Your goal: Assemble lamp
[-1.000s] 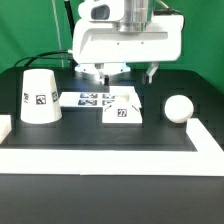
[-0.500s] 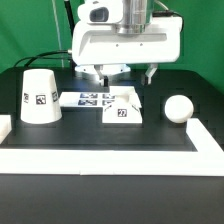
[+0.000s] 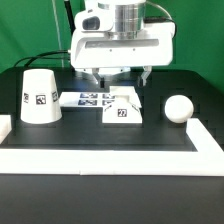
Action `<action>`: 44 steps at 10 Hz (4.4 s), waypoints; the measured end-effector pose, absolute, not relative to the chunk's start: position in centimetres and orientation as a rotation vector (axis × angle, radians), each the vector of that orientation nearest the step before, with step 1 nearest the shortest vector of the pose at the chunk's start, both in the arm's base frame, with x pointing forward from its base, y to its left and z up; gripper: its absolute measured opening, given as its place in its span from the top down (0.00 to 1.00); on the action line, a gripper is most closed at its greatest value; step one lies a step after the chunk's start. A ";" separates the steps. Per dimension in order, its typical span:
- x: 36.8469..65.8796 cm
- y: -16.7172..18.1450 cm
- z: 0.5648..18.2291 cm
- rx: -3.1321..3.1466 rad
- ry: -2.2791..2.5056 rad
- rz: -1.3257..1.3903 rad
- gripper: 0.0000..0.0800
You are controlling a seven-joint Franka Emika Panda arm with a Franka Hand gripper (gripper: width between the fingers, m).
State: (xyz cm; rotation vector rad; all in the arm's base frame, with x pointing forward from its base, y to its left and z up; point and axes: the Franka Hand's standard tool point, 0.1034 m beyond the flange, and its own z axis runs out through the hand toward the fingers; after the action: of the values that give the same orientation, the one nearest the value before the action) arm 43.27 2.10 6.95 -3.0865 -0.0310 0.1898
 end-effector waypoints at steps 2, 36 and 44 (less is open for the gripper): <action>43.0 2.2 6.7 -3.087 -0.033 0.185 0.13; 56.8 6.9 5.0 -3.061 -0.050 -0.142 0.33; 59.1 8.7 5.0 -3.048 -0.057 -0.228 0.33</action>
Offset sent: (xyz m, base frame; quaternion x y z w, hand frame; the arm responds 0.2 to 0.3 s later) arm 0.0000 0.0000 0.0000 0.0000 0.0000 0.0000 1.0000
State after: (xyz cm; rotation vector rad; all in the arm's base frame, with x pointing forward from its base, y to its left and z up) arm 59.07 8.70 4.99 -3.0477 -0.0571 -0.2279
